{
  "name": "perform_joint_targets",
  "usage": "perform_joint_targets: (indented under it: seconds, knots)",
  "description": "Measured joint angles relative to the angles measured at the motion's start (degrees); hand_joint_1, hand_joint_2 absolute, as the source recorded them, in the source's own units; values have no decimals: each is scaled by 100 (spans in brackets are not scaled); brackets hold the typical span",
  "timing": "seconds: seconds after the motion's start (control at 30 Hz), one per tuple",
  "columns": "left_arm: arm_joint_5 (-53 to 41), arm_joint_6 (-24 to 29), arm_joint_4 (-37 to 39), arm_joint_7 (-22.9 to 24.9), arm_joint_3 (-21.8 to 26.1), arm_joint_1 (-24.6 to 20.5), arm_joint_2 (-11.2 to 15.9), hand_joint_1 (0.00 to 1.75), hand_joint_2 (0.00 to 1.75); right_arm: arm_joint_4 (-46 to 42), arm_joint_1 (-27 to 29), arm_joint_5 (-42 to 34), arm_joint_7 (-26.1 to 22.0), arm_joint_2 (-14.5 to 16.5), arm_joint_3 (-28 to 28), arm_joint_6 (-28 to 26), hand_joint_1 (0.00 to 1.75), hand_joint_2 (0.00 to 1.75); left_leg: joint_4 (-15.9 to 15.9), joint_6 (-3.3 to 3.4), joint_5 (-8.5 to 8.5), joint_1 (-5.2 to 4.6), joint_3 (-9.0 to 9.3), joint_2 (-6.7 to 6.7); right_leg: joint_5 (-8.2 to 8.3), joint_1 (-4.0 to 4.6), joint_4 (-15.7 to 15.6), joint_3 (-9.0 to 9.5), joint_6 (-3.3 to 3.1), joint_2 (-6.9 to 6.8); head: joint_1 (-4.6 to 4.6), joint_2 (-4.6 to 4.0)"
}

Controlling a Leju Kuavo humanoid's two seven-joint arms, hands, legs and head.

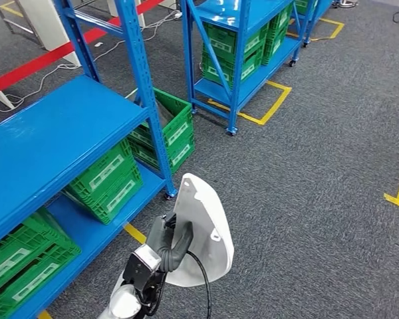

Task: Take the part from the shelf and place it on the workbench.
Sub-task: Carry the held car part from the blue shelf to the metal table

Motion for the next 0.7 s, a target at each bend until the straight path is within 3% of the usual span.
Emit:
perform_joint_targets:
  seconds: [0.03, 0.1, 0.17, 0.23, 0.3, 0.33, 0.37, 0.4, 0.47, 0.53, 0.6, 0.63, 0.7]
  knots:
    - [9, 6, 2, 0, 4, -1, 0, 175, 175, 2, -6, -1, 18, 0, 1, 36, 0, 0, 17, -31, -13, -15, 2, 37, -16, 16, -73, 42, -53, -23, -12, 0]
    - [13, 21, 3, -2, 7, -3, 1, 175, 175, 7, -2, -8, 150, 0, -1, 64, 0, 0, 22, -79, -29, -10, 19, 99, -1, 28, -66, 33, -155, 87, -36, 0]
    - [15, 36, 4, -1, 2, -2, 1, 175, 175, 13, 6, -33, 375, -2, -8, 42, 0, 0, 174, -131, -185, 23, -19, -65, 23, 24, -72, 17, -220, 192, -45, 0]
    - [4, 61, 13, 21, -2, 1, 3, 175, 175, 14, -1, -50, 573, -6, -20, 28, 0, 0, 750, -160, -554, 45, -245, -361, 48, 24, -75, -1, -267, 314, -57, 0]
    - [-10, 100, 35, 45, -5, 4, 6, 175, 175, 15, -6, -46, 707, -10, -31, 38, 0, 0, 1481, -144, -860, 44, -568, -485, 67, 49, -75, -22, -298, 462, -60, 0]
    - [-8, 114, 49, 47, -9, 2, 6, 175, 175, 15, -1, -39, 728, -14, -34, 42, 0, 0, 1651, -119, -870, 38, -652, -506, 75, 66, -75, -29, -309, 544, -60, 0]
    - [2, 118, 63, 46, -17, -3, 6, 175, 175, 16, 4, -21, 718, -19, -36, 44, 0, 0, 1606, -80, -763, 27, -642, -525, 83, 82, -74, -32, -318, 629, -59, 0]
    - [16, 110, 75, 44, -28, -14, 6, 175, 175, 17, 6, 8, 672, -23, -36, 46, 0, 0, 1350, -28, -560, 7, -536, -567, 91, 95, -74, -29, -323, 716, -59, 0]
    - [57, 55, 109, 51, -73, -66, 5, 175, 175, 22, -13, 125, 578, -22, -27, 23, 0, 0, 616, 109, -142, -41, -237, -841, 115, 104, -73, -36, -317, 867, -49, 0]
    - [83, 2, 181, 73, -137, -158, 0, 175, 175, 30, -51, 234, 546, -10, -4, -45, 0, 0, 187, 218, -2, -73, -83, -1076, 150, 81, -70, -87, -275, 985, -53, 0]
    - [62, 20, 268, 92, -200, -249, -13, 175, 175, 40, -64, 302, 559, -1, 14, -97, 0, 0, 68, 254, -8, -81, -57, -1021, 202, 54, -97, -144, -197, 1097, -70, 0]
    - [45, 40, 299, 96, -227, -280, -17, 175, 175, 45, -51, 331, 567, 0, 19, -101, 0, 0, -5, 243, 21, -71, -28, -944, 209, 56, -93, -177, -172, 1066, -77, 0]
    - [36, 64, 333, 63, -264, -301, -16, 175, 175, 54, -21, 405, 575, -11, 29, -82, 0, 0, -147, 213, 101, -44, 30, -788, 59, 82, 106, -304, -135, 795, -59, 0]
